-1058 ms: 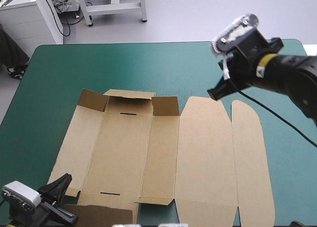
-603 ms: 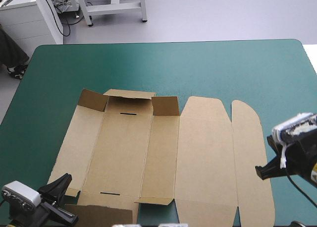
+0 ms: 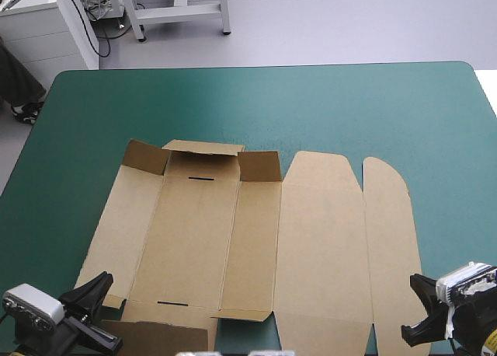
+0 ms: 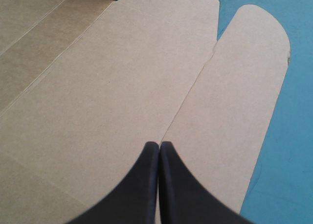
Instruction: Fold the box
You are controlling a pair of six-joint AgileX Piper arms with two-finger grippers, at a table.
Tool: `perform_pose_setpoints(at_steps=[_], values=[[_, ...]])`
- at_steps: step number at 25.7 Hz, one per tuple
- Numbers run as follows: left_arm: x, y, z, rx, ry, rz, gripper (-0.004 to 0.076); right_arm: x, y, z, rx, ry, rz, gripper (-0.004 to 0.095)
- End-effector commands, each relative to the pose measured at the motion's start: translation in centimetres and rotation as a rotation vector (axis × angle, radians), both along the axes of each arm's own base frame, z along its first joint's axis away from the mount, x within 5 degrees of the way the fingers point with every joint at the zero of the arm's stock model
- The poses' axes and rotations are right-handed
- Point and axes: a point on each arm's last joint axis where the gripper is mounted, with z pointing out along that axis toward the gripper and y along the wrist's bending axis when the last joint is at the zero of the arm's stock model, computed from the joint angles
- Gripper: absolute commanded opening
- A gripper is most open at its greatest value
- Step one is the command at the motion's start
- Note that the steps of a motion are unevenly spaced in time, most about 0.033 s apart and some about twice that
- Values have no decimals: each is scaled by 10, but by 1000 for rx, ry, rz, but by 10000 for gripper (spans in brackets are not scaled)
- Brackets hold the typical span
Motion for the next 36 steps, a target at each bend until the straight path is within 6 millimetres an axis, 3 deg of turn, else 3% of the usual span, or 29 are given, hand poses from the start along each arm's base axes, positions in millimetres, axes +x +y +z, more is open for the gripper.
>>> perform_pose_setpoints(at_steps=[1, 3, 5, 6, 11, 18, 30, 36], values=[[-2, 1, 13, -49, -95, 0, 90, 3, 4, 5, 45, -57, 13, -16], [-2, 1, 13, -49, -95, 0, 347, 3, 4, 5, 38, -72, 26, -16], [-3, 1, 13, -53, -94, -2, 519, 3, 5, 6, 35, -75, 32, -16], [-3, 0, 14, -57, -92, -4, 545, 3, 5, 6, 34, -75, 33, -16], [-3, 0, 13, -58, -90, -2, 454, 3, 5, 6, 32, -78, 37, -16], [7, -4, 25, -18, 23, -10, 442, 3, 5, 6, 32, -78, 37, -16], [71, -24, 91, 66, 236, 25, 442, 2, 8, 5, 67, -59, 53, -17], [106, -23, 105, 184, 305, 131, 442, 1, 9, 5, 71, -55, 65, -17]])
